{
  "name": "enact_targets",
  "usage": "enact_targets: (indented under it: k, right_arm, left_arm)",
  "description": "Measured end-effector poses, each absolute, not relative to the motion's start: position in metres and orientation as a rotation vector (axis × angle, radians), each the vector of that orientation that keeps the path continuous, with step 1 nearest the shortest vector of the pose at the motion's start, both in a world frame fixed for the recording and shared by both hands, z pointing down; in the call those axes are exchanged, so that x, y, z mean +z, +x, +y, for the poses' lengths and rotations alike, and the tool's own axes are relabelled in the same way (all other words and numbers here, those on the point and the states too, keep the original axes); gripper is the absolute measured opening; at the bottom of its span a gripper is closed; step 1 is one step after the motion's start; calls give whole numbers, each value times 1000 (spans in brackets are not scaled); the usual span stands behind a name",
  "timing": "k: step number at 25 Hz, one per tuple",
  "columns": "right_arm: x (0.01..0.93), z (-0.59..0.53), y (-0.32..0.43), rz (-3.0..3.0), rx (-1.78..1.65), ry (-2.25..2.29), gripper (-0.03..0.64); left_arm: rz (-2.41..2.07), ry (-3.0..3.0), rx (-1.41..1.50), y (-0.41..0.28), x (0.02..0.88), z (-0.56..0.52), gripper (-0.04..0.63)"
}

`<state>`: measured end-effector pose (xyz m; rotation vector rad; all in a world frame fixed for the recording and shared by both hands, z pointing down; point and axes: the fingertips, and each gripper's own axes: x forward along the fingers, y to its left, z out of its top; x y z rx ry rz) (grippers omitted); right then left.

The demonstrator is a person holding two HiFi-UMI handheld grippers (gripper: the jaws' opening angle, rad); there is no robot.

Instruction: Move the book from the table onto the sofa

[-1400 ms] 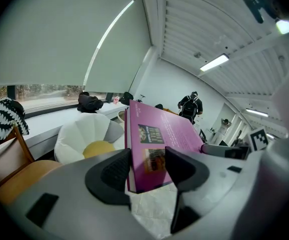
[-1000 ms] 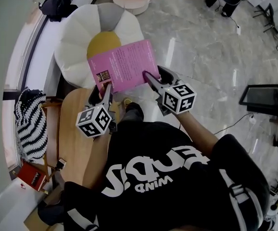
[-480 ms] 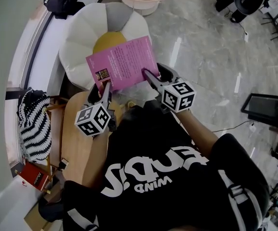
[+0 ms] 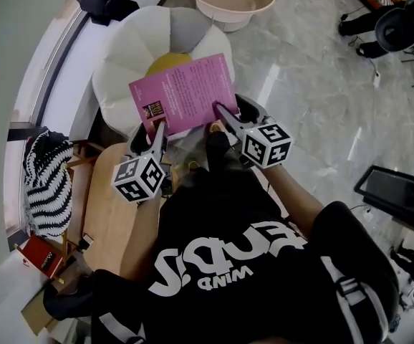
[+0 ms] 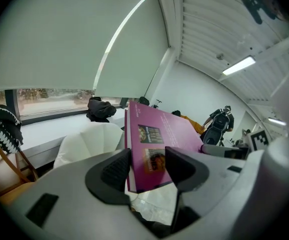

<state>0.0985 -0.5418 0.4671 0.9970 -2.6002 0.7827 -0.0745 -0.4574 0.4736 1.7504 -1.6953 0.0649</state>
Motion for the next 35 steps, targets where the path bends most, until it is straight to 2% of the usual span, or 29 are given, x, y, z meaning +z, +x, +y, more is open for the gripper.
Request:
enact_targets:
  k: [17, 23, 30, 35]
  right_arm:
    - [494, -699, 70, -2607, 796, 758, 222]
    - [500, -717, 52, -2600, 803, 701, 222]
    - [511, -730, 2, -2562, 791, 679, 222]
    - [523, -731, 1, -2556, 800, 696, 222]
  left_arm:
    - [-1827, 1566, 22, -88, 496, -588, 229]
    - [-1856, 1524, 16, -102, 500, -601, 229]
    - [-1834, 1486, 0, -148, 515, -610, 229]
    - [-1828, 1483, 3, -151, 527, -612, 229]
